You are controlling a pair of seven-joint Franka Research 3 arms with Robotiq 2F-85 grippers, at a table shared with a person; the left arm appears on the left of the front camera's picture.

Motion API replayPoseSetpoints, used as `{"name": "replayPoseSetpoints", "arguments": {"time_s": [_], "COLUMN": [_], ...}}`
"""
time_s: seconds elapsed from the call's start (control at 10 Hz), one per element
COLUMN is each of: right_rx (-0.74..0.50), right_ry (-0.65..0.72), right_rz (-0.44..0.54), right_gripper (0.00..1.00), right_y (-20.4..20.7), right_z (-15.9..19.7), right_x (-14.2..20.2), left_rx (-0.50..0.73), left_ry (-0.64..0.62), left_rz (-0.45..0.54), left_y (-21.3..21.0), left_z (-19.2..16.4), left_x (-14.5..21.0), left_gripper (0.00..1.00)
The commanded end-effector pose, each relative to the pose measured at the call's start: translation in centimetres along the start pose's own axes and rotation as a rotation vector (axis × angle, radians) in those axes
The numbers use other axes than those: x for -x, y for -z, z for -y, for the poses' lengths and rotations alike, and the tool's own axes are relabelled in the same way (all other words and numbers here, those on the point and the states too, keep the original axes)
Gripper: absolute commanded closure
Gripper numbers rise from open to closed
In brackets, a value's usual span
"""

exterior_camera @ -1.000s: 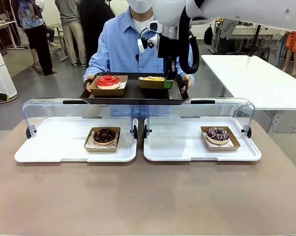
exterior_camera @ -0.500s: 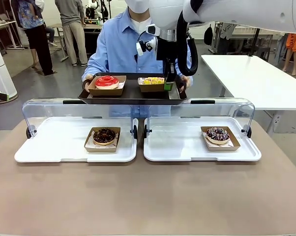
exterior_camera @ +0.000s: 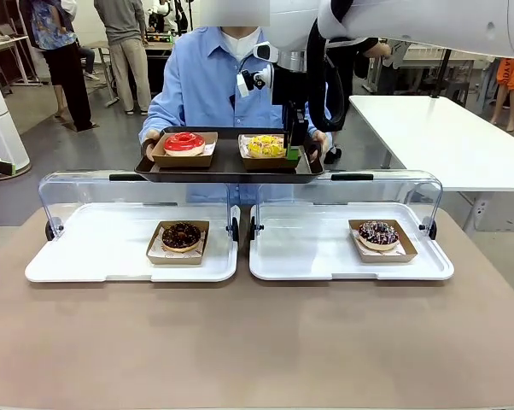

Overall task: Provide the desired donut to the person.
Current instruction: Place the picked Paper togo box onto the Handle tray extended by the person.

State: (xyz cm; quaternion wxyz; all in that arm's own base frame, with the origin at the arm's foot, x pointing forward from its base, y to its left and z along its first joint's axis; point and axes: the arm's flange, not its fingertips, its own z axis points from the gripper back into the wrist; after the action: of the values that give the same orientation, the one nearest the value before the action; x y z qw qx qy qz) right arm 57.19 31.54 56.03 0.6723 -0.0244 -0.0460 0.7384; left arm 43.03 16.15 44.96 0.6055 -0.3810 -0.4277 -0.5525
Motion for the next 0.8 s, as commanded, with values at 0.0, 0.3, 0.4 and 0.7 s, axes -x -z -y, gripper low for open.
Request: {"name": "replayPoseSetpoints", "arguments": {"time_s": [0.0, 0.3, 0.4, 0.7], "right_rx": [0.004, 0.001, 0.001, -0.001], "right_ry": [0.000, -0.001, 0.000, 0.000], "right_rz": [-0.018, -0.013, -0.012, -0.006], "right_gripper": [0.25, 0.00, 0.00, 0.00], "right_y": [-0.55, -0.51, -0.51, -1.04], "right_z": [0.48, 0.38, 0.39, -0.37], "right_x": [-0.15, 0.10, 0.19, 0.70], "left_rx": [-0.013, -0.013, -0.013, -0.013], "left_ry": [-0.002, -0.002, -0.002, -0.002], "left_rz": [-0.003, -0.003, -0.003, -0.003], "left_y": [0.03, 0.03, 0.03, 0.03], "left_z": [0.27, 0.27, 0.27, 0.27], "left_x": [-0.04, -0.04, -0.04, -0.04], "left_gripper": [0.00, 0.00, 0.00, 0.00]}}
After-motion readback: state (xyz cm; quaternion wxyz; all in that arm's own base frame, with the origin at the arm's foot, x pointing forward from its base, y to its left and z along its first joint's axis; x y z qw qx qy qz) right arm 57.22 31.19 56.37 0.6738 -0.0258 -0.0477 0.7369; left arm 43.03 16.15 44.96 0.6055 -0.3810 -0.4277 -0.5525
